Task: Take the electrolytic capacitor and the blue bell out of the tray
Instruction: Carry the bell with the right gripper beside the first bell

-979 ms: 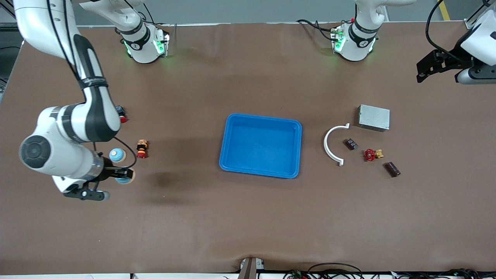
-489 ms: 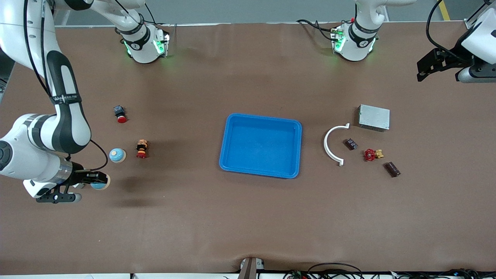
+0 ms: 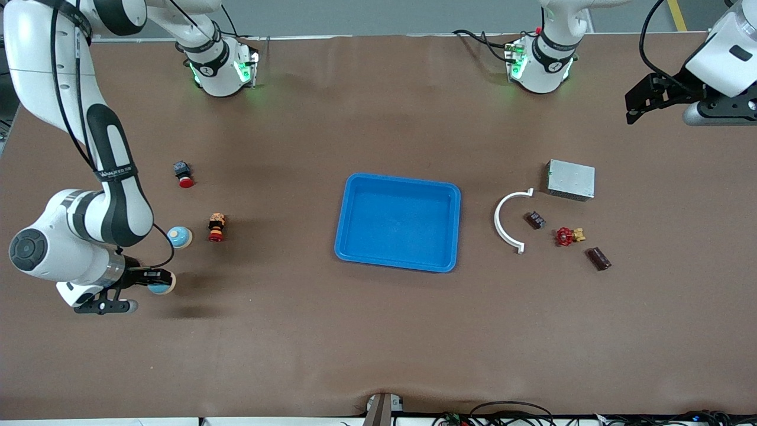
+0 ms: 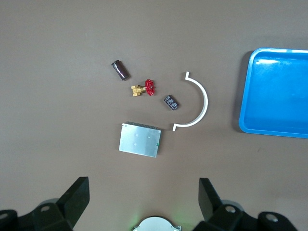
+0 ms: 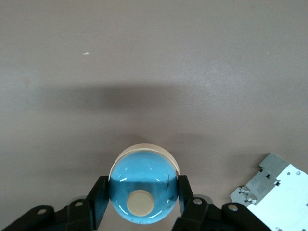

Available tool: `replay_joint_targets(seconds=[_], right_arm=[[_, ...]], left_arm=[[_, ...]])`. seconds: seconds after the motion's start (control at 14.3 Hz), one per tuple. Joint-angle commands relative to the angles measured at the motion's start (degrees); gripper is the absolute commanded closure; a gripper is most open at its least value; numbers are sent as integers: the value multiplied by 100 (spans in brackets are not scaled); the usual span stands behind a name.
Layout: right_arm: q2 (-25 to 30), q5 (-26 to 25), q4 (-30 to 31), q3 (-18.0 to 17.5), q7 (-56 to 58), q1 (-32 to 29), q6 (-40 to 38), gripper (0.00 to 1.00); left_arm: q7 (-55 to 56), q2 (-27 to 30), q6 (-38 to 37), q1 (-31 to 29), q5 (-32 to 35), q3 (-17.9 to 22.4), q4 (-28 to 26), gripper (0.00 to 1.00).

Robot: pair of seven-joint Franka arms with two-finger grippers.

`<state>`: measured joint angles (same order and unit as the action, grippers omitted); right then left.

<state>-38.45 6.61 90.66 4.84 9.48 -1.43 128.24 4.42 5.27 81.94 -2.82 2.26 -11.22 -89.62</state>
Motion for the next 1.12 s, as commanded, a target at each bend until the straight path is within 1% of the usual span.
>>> replay_joint_targets(seconds=[0.0, 0.21, 0.42, 1.05], right_arm=[[-58, 112, 40, -106, 238, -252, 139, 100], [-75, 104, 198, -114, 238, -244, 394, 100], [-216, 112, 198, -114, 229, -244, 579, 100], [-400, 121, 198, -123, 212, -253, 755, 100]], left_arm=[[-47, 79, 24, -105, -41, -64, -64, 0], [-47, 106, -2, -105, -41, -99, -117, 0], [-29, 53, -11, -105, -41, -99, -117, 0], [-126, 35, 24, -211, -112, -55, -91, 0]])
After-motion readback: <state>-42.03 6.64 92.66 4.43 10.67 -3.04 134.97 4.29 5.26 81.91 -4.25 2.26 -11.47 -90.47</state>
